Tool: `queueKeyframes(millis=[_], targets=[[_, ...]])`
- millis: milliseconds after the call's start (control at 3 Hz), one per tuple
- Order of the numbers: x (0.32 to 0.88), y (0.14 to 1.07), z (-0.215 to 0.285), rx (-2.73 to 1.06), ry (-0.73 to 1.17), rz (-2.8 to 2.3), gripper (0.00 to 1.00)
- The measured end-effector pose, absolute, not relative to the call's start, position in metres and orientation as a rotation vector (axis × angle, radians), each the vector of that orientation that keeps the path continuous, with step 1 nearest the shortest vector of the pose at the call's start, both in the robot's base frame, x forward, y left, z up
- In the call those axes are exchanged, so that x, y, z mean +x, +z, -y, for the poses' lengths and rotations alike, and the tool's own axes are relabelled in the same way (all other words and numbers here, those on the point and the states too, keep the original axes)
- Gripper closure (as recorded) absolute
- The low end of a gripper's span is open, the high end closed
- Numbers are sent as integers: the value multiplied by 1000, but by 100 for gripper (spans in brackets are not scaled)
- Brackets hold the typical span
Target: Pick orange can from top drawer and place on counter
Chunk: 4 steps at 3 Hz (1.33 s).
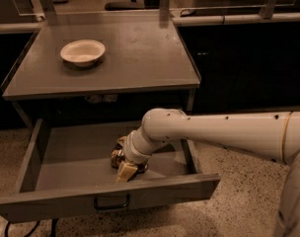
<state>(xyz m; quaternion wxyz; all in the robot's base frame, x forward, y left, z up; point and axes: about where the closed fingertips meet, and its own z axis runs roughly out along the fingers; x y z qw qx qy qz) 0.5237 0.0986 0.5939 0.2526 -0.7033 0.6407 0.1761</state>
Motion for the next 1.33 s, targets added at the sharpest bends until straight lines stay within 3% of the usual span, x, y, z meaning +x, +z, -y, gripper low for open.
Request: queueKeyframes(millis=[1000,1333], targets=[[524,594,-99,-1912,479,-1742,89],[524,598,-99,-1912,478,-1742,100]])
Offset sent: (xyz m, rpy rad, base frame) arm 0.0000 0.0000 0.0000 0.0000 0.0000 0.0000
